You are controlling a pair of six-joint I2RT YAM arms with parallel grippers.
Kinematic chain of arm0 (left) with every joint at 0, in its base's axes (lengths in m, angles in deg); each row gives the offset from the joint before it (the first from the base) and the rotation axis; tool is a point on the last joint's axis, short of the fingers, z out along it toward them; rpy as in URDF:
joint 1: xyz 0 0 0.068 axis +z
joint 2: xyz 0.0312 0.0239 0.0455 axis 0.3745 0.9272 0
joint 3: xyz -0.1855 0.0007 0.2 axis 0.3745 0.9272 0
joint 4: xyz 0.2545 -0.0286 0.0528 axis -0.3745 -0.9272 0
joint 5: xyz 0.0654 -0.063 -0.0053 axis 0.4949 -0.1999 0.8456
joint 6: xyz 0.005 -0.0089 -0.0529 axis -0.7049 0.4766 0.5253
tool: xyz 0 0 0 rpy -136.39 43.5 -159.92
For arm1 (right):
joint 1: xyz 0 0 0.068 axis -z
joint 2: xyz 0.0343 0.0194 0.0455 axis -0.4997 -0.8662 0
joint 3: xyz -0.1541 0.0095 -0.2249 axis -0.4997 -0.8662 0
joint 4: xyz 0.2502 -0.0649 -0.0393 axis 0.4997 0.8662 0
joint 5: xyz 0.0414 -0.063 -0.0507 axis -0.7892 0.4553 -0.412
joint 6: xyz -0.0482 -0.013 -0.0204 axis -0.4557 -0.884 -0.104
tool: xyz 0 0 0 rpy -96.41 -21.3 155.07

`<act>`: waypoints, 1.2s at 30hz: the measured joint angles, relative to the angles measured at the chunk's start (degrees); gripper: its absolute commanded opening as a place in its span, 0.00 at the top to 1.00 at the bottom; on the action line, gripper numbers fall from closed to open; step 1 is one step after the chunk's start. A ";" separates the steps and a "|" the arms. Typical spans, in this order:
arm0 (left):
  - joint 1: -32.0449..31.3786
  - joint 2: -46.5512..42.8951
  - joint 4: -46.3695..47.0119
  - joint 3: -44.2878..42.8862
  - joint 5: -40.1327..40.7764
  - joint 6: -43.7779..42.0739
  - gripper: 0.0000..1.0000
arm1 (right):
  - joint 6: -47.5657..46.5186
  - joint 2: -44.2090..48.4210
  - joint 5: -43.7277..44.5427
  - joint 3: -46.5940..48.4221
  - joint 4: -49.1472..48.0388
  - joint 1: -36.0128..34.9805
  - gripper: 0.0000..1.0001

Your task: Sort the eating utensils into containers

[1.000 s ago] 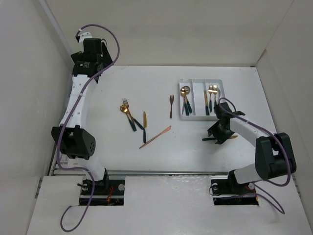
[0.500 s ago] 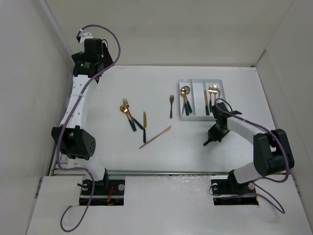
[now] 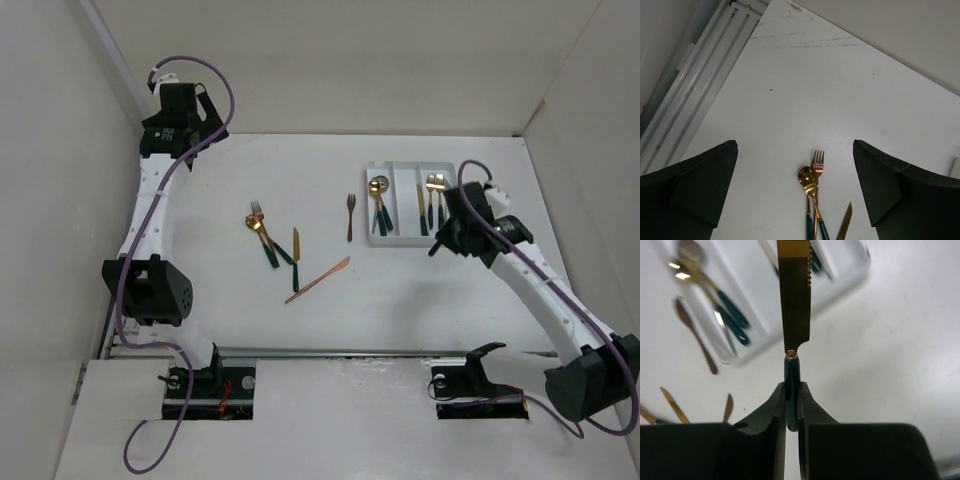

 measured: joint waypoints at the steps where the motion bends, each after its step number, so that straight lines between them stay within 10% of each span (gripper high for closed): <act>1: 0.85 -0.02 0.00 0.63 -0.92 0.35 0.00 | -3.50 -0.26 0.98 3.56 -0.55 -0.17 1.00; 12: 5.31 -0.04 0.48 11.28 -10.12 -0.28 0.07 | -45.83 -33.66 0.24 34.77 -9.29 -0.20 1.00; 25: 5.07 -0.15 3.69 15.28 -11.52 -1.60 0.08 | -55.01 -46.31 -4.20 34.40 -12.35 1.49 1.00; 36: 5.09 -0.17 4.85 15.32 -10.19 -2.19 0.08 | -53.24 -52.00 -5.20 34.23 -14.10 1.46 0.42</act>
